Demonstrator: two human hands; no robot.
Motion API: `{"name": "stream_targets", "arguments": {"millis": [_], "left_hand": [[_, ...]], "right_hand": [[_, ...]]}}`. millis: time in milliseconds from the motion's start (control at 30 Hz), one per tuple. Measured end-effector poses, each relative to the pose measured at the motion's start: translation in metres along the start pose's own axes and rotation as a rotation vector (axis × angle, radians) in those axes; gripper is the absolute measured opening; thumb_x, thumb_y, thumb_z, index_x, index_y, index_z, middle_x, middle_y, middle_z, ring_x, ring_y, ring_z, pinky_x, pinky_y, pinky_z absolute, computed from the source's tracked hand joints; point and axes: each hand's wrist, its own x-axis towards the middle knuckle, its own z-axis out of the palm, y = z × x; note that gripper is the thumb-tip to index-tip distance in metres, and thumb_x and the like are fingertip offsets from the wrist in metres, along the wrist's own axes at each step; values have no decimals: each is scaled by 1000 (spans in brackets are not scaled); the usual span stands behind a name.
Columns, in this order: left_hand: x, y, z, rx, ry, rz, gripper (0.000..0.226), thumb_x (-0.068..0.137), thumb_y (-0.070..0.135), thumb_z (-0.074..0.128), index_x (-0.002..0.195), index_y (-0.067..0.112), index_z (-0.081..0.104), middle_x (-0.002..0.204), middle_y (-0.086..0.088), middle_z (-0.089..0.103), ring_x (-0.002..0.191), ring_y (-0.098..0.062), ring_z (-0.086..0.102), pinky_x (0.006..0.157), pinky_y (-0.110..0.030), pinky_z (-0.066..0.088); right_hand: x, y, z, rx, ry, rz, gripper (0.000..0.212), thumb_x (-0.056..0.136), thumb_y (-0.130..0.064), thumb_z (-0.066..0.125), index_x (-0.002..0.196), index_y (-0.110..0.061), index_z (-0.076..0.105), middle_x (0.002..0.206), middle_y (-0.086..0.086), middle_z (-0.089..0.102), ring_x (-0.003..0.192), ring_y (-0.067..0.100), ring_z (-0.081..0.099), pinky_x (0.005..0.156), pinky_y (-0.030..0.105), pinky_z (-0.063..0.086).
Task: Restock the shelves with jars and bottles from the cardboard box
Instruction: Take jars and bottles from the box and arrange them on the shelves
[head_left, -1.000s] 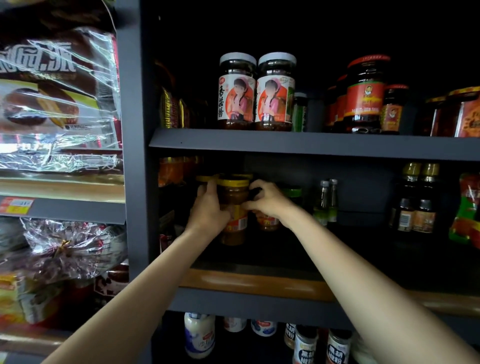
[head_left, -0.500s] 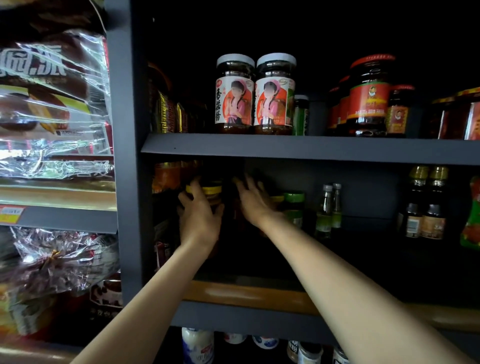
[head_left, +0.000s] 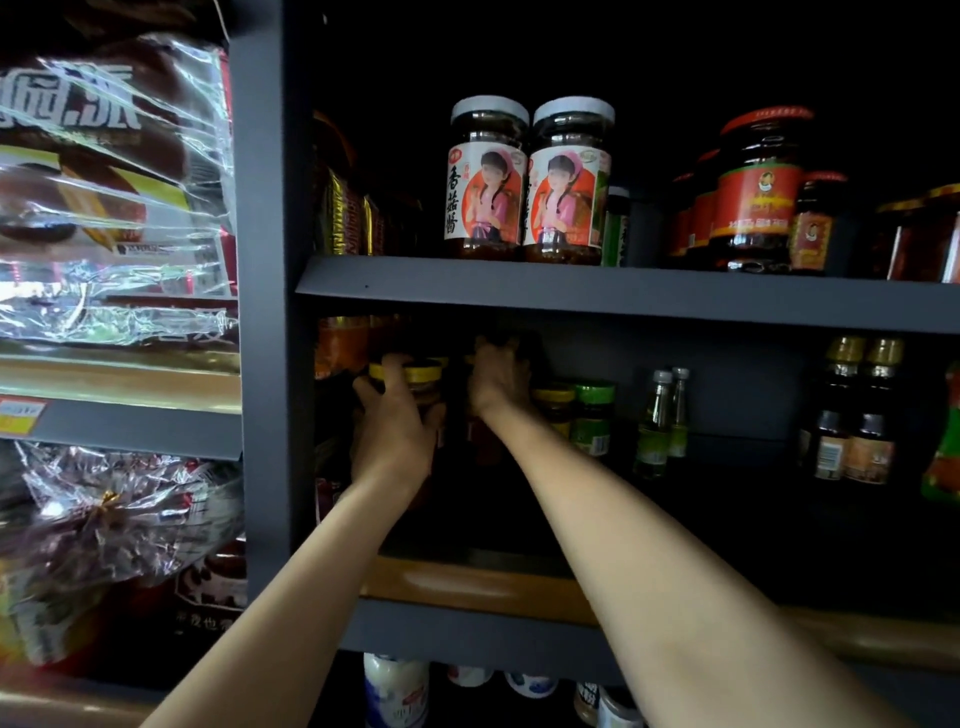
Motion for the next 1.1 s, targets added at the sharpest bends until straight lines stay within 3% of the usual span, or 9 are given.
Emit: {"name": "stream_targets", "arguments": {"millis": [167,300,367,500,633,833,933,1000,1100], "left_hand": [[-3,3,-4,11,-26,-4,56,92,23,55,138,18,22,137,-17,28,112,-39,48,75,-34,40],[-3,4,-5,-14,-38,-27,58,92,21,55,139,18,21,140,-18,26,114,-39,47,84,-40,45],[-4,4,-5,-19,-41,-36,59,91,21,55,140,19,21,141,-18,25,115,-40,47,86,-42,45],[-4,3,-6,-35,-48,-33,59,91,21,55,139,20,21,140,-17,26,116,-40,47,87,-45,46],[-3,3,-7,-29,-52,-31,58,91,21,55,139,20,22,140,-17,26,117,-39,46,88,-45,46],[-3,1,-6,-33,-42,-7,53,91,21,55,135,20,25,136,-16,30,115,-36,48,83,-42,47],[-3,0,-5,-30,-37,2,53,91,21,55,134,19,26,135,-16,30,112,-37,49,83,-43,48],[-3,-1,-4,-19,-33,2,53,91,22,56,135,19,26,134,-16,31,111,-38,50,82,-43,48],[-2,-1,-4,-14,-30,5,54,91,23,56,135,19,26,134,-16,31,112,-38,49,83,-44,47]], "right_hand": [[-22,6,-25,-55,-18,-174,36,95,-13,50,131,-15,48,143,17,35,130,36,37,103,34,35],[-36,19,-64,13,-203,-269,29,95,-9,50,123,-14,53,131,9,48,119,23,47,87,25,38],[-36,19,-71,-3,-239,-230,30,93,-16,55,123,-17,54,129,7,48,119,23,46,91,26,40],[-41,8,-60,-118,-88,-177,46,84,-37,66,123,-17,53,126,9,52,118,28,48,96,38,44],[-39,-3,-51,-157,-9,-165,40,90,-23,61,128,-15,50,128,11,51,119,29,51,93,37,44],[-30,6,-51,-23,-91,-97,36,91,-9,56,126,-17,51,135,11,45,128,29,40,98,33,39],[-38,5,-41,-251,-74,-149,58,88,-19,62,140,-20,38,147,9,34,137,36,26,110,46,30],[-43,5,-31,-377,-64,-198,70,87,-3,59,146,-20,25,153,8,21,135,39,31,104,46,37],[-38,9,-22,-402,-25,-238,73,86,12,48,147,-17,22,153,9,20,130,38,38,99,43,42]]}}
